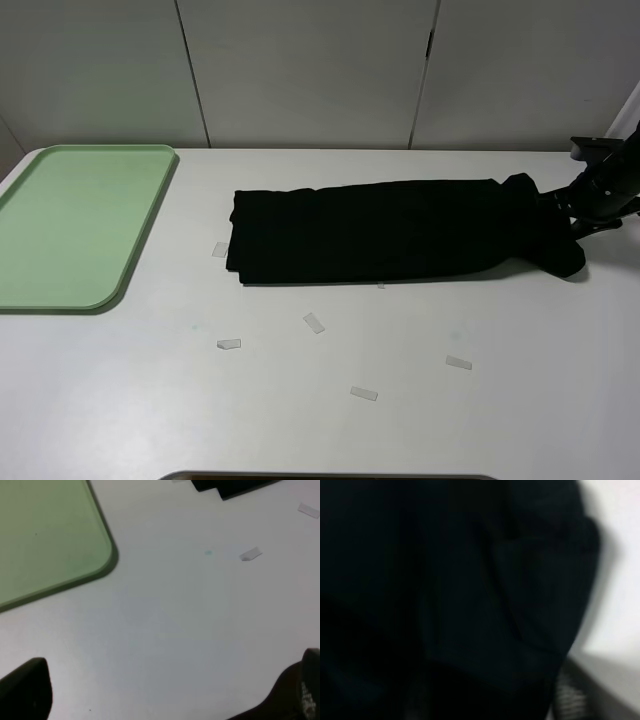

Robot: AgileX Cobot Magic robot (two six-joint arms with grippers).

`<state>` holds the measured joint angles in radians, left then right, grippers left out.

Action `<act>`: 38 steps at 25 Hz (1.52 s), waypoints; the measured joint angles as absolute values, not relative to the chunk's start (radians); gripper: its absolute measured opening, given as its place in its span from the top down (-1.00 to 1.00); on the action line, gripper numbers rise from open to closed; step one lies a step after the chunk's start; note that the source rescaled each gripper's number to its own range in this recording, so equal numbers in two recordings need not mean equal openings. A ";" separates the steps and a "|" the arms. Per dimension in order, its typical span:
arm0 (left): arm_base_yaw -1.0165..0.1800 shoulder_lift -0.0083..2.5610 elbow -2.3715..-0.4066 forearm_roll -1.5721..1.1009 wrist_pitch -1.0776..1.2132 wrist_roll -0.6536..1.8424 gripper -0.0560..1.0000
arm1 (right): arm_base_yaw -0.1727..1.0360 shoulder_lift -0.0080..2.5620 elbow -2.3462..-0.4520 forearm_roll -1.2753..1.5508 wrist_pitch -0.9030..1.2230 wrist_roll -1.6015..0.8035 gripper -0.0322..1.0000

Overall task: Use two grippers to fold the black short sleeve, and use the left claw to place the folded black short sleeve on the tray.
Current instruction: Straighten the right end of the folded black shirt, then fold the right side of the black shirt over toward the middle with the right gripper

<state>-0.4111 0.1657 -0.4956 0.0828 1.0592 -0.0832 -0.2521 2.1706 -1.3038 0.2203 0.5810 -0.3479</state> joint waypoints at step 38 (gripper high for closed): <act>-0.411 0.166 -0.496 0.083 1.059 -0.083 -0.96 | -0.244 1.830 -1.287 -0.159 0.699 -0.188 0.74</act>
